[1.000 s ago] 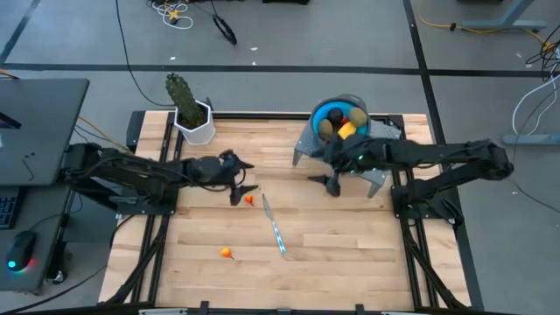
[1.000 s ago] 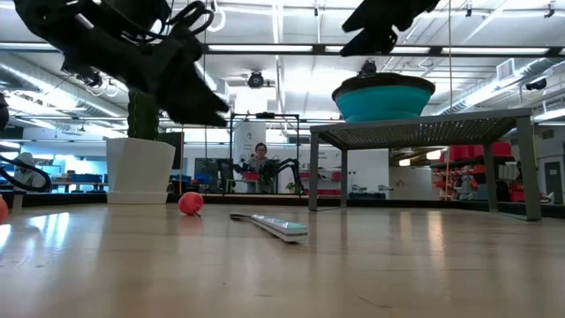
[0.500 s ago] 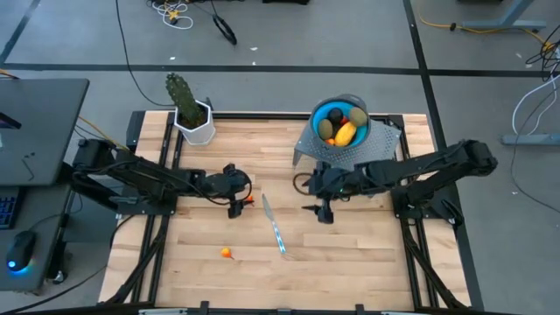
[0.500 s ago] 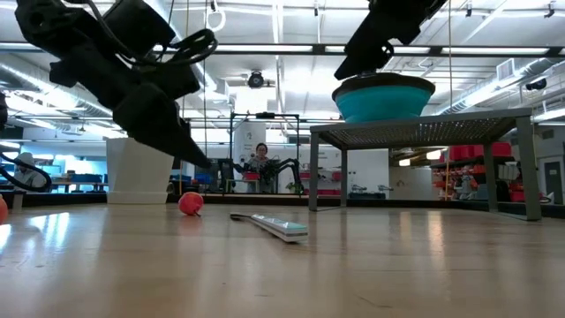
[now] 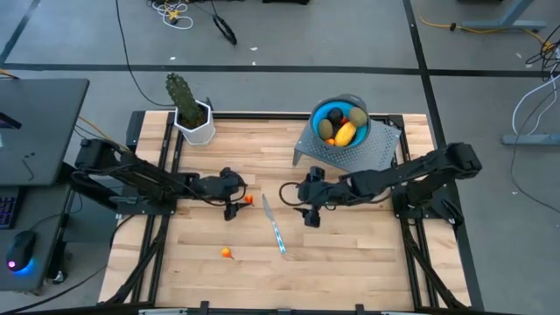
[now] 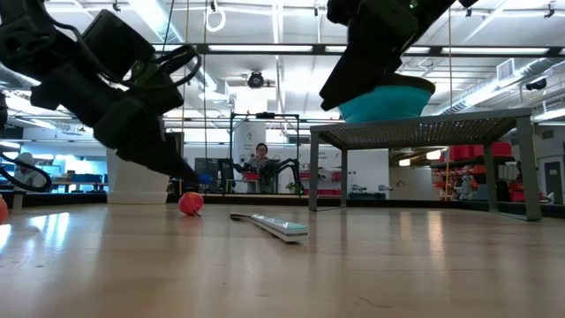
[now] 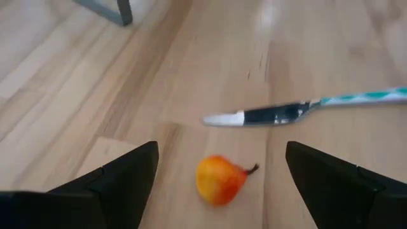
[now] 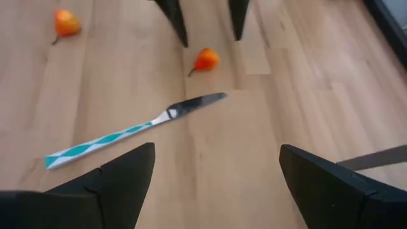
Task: Pick & Place Fruit
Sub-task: Put the orange peach in the blue strainer bowl on the shelf
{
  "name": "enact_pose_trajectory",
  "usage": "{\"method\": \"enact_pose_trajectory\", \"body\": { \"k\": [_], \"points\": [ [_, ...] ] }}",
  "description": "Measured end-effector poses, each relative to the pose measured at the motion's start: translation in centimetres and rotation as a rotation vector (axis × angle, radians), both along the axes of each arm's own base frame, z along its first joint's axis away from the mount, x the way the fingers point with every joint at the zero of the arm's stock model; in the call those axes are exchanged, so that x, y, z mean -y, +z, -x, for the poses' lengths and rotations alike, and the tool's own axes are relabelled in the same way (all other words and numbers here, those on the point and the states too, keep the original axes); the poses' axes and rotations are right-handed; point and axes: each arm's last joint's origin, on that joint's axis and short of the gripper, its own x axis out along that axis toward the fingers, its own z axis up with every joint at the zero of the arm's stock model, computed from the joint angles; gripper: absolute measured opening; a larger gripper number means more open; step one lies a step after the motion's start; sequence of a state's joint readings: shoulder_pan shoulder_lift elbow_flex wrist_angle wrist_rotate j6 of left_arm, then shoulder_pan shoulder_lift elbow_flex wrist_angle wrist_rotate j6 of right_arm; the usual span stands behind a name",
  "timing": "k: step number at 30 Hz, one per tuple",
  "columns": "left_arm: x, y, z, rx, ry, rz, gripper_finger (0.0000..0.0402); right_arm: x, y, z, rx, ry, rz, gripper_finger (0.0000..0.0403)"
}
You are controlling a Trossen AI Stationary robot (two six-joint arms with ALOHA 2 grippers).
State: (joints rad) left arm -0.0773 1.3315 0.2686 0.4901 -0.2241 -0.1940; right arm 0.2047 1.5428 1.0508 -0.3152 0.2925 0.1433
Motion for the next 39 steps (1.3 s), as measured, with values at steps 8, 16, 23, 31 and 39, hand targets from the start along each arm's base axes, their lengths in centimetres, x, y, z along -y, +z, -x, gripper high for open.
{"method": "enact_pose_trajectory", "body": {
  "k": [8, 16, 23, 31, 39],
  "points": [
    [0.7, -1.4, 0.0, 0.010, -0.006, -0.036, 0.0352, -0.1, -0.8, -0.4, -0.017, -0.005, -0.010, 0.0348],
    [1.3, -2.7, -0.7, -0.002, -0.032, -0.088, 0.0352, -0.1, -0.8, -0.5, -0.011, -0.004, -0.010, 0.0348],
    [1.3, -3.9, -0.6, -0.049, -0.004, -0.057, 0.0352, -0.2, -0.8, -0.5, -0.010, -0.001, -0.007, 0.0348],
    [1.2, -3.8, -0.8, -0.020, 0.009, -0.085, 0.0313, -0.1, -0.7, -0.5, -0.007, 0.000, -0.007, 0.0348],
    [1.3, -3.9, -0.8, -0.031, -0.005, -0.085, 0.0237, -0.1, -1.4, -0.3, -0.002, -0.001, -0.008, 0.0348]
  ]
}}
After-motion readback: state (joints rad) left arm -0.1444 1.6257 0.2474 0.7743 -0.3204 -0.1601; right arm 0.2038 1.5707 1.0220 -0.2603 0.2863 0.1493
